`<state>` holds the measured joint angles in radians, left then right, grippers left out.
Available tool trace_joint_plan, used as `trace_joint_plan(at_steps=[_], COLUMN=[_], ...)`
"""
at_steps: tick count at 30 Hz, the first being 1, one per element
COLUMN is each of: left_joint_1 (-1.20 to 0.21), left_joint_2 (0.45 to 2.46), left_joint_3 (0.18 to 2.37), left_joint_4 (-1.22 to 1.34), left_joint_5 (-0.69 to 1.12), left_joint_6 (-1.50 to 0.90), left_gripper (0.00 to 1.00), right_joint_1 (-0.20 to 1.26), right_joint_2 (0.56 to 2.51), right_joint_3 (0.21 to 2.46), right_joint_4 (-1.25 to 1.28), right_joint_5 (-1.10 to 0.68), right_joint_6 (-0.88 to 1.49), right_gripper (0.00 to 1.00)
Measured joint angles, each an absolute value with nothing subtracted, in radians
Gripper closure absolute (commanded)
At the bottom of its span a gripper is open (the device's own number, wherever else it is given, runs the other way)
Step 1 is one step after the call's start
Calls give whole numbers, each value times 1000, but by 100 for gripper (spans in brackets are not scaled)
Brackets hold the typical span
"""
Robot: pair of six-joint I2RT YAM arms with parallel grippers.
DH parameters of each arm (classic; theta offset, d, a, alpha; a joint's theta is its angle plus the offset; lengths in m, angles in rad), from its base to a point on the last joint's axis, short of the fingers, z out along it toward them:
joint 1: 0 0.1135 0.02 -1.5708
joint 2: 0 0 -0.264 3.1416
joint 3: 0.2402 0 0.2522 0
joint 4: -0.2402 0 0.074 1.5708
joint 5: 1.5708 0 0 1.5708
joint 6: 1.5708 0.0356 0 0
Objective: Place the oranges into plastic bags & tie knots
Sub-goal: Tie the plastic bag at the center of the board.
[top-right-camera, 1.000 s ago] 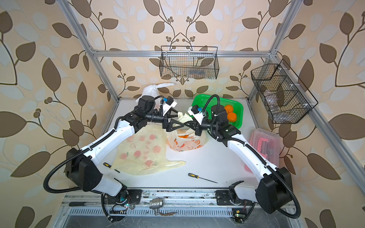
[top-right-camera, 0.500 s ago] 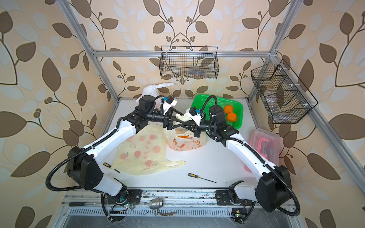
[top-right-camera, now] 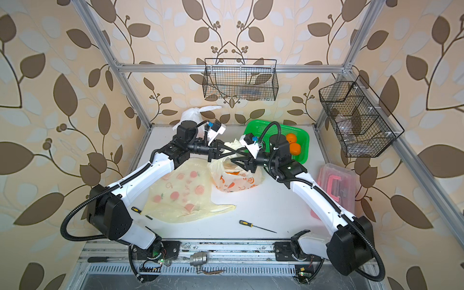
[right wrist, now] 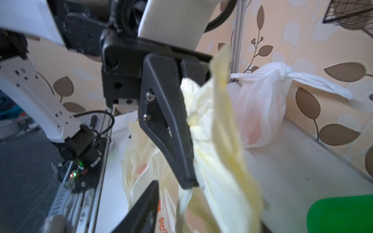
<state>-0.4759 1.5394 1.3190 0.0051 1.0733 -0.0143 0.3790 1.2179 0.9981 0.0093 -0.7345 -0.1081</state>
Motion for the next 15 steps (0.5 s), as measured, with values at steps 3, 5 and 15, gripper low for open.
trace_joint_plan(at_steps=[3,5,15], left_joint_1=[-476,-476,-476], left_joint_2=[1539,1539,1539], left_joint_3=[1319,1319,1319], left_joint_4=[5,4,4], left_joint_5=[1073,1073,1074], left_joint_6=[-12,-10,-7], left_gripper=[100,100,97], right_joint_1=[349,346,393], right_joint_2=[1144,1111,1160], right_joint_3=[959,952,1052], right_joint_4=[67,96,113], right_joint_5=[-686,-660,-646], right_joint_6=[-25,21,89], right_gripper=[22,21,46])
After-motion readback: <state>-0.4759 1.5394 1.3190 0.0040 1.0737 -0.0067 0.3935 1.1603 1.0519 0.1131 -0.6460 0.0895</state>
